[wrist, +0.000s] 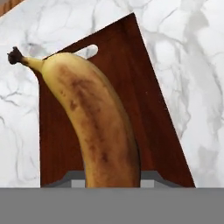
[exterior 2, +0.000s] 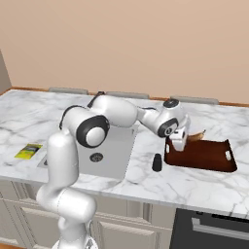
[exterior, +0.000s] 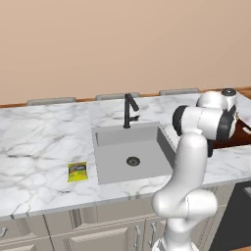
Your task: Pick up all produce items and place them in the sink. Turn on the sink faucet to wash them. Then turn the sink off and put them in the tray.
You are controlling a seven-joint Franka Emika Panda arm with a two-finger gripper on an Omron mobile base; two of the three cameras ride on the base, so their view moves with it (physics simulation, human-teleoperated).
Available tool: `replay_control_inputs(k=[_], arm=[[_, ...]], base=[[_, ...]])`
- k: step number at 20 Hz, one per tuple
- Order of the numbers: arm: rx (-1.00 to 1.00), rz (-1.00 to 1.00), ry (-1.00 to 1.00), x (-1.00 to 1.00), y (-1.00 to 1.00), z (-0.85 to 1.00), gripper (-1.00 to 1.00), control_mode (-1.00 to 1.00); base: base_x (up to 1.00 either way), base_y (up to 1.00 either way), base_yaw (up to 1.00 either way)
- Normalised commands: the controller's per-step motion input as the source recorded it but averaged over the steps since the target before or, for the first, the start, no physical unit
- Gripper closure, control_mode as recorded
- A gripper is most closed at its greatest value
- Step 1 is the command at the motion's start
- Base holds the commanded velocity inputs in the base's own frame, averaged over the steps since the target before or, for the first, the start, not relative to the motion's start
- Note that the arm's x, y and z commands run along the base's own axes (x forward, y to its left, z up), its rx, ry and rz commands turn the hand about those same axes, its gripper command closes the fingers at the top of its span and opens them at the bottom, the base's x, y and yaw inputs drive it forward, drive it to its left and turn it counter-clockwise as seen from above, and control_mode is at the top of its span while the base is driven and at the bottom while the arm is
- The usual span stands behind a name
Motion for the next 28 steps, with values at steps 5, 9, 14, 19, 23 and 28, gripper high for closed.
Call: replay_control_inputs(k=[5, 9, 14, 19, 23, 28], arm=[[0.07, -0.02, 0.00, 0.11, -0.18, -0.50, 1.00, -1.00], [0.05, 0.00, 0.00, 0.14, -0.04, -0.43, 1.00, -1.00], [0.00, 0.00, 0.00, 0.01, 0.00, -0.46, 1.00, -1.00], [0.00, 0.00, 0.00, 0.07, 0.00, -0.32, -1.00, -1.00], [0.00, 0.00, 0.01, 0.23, 0.00, -0.02, -1.00, -1.00], [0.02, 0.00, 0.05, 0.23, 0.00, 0.07, -1.00, -1.00]], base=[[0.00, 0.00, 0.00], [0.00, 0.00, 0.00], [0.00, 0.00, 0.00], [0.00, 0.00, 0.00], [0.00, 0.00, 0.00], [0.00, 0.00, 0.00]])
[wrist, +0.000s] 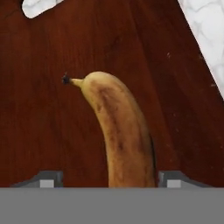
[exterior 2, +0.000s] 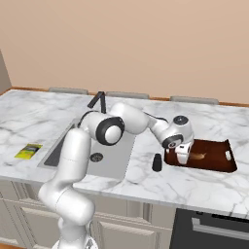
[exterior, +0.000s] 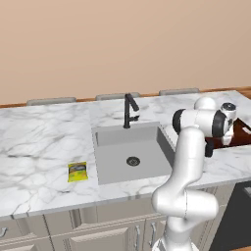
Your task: Pick up all produce items and place them in the sink. Turn on the sink faucet to wash them. Then turn the sink off and put them in the tray.
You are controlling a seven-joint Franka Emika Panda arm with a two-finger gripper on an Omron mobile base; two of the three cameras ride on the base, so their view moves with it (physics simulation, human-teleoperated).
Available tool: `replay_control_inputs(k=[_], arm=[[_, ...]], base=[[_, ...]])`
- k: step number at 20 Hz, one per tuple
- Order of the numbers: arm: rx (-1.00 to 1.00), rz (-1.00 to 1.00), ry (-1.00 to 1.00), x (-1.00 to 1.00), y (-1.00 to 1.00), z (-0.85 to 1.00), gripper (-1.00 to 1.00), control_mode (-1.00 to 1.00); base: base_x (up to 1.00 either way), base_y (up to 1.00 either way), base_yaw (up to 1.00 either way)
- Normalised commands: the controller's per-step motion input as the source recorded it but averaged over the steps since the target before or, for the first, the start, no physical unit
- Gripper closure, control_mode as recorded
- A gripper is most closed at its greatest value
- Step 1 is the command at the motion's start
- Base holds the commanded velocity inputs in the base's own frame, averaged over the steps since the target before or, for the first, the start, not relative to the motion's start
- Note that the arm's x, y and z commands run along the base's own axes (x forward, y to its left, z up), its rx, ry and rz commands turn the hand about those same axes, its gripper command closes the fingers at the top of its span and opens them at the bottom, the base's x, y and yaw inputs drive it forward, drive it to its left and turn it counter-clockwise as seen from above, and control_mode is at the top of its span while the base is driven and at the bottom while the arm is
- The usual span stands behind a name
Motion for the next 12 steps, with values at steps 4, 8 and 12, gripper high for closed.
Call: replay_control_inputs(k=[4, 8, 12], arm=[[0.09, 0.00, 0.01, -0.02, 0.01, 0.84, -1.00, -1.00], [0.09, 0.06, 0.00, -0.62, 0.33, 1.00, -1.00, -1.00], [-0.02, 0.21, 0.00, -0.99, 0.99, 0.77, -1.00, -1.00]], base=[[0.00, 0.00, 0.00], [0.00, 0.00, 0.00], [0.00, 0.00, 0.00]])
